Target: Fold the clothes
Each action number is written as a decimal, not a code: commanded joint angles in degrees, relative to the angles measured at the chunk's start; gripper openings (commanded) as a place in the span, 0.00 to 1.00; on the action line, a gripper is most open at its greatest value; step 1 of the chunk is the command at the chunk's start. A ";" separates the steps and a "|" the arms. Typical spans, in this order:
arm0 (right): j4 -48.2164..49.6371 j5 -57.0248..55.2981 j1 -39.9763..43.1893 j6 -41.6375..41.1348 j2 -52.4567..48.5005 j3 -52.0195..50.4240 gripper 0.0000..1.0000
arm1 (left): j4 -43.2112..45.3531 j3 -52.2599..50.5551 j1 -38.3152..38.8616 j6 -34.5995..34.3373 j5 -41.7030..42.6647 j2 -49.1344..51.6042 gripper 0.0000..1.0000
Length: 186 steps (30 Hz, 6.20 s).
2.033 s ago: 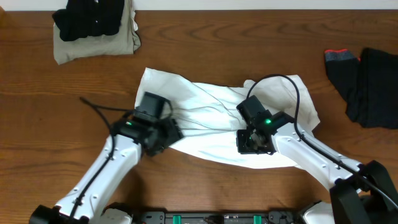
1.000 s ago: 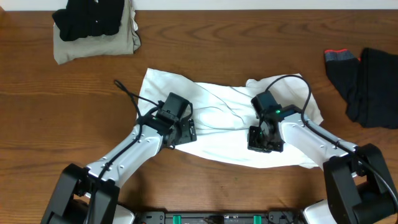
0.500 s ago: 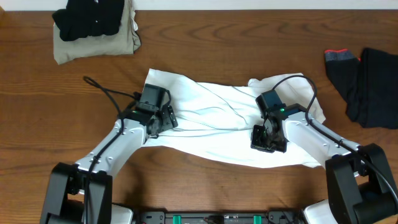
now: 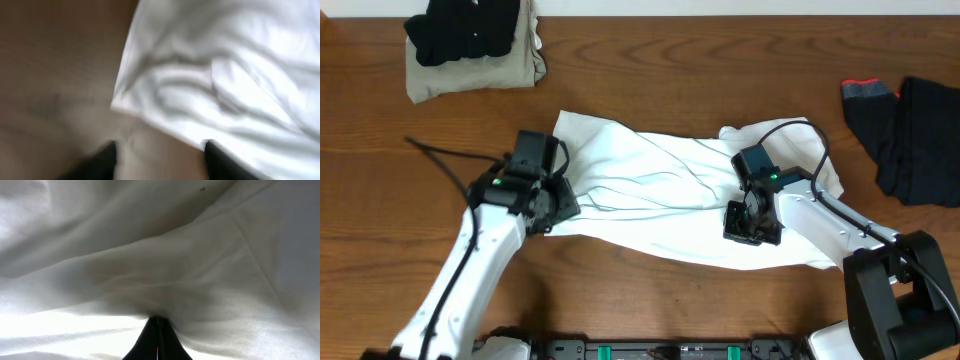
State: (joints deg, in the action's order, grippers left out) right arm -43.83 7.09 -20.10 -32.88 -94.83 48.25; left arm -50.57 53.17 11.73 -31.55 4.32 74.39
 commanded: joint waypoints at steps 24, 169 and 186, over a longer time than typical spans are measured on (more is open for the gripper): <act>-0.09 -3.19 0.63 -0.96 -1.11 -0.35 0.01 | 3.15 -2.51 -0.09 -4.15 8.76 18.49 0.06; -4.59 0.39 27.87 26.10 -40.33 57.81 0.61 | 20.68 30.38 -3.72 12.00 5.60 46.82 0.83; -6.14 -4.13 27.76 23.71 -40.28 58.49 0.06 | 20.92 30.38 -3.74 12.04 5.55 46.80 0.24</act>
State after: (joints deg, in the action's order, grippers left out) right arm -49.87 4.01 8.56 -8.51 -133.67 105.36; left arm -29.89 82.98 8.25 -19.77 9.96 119.92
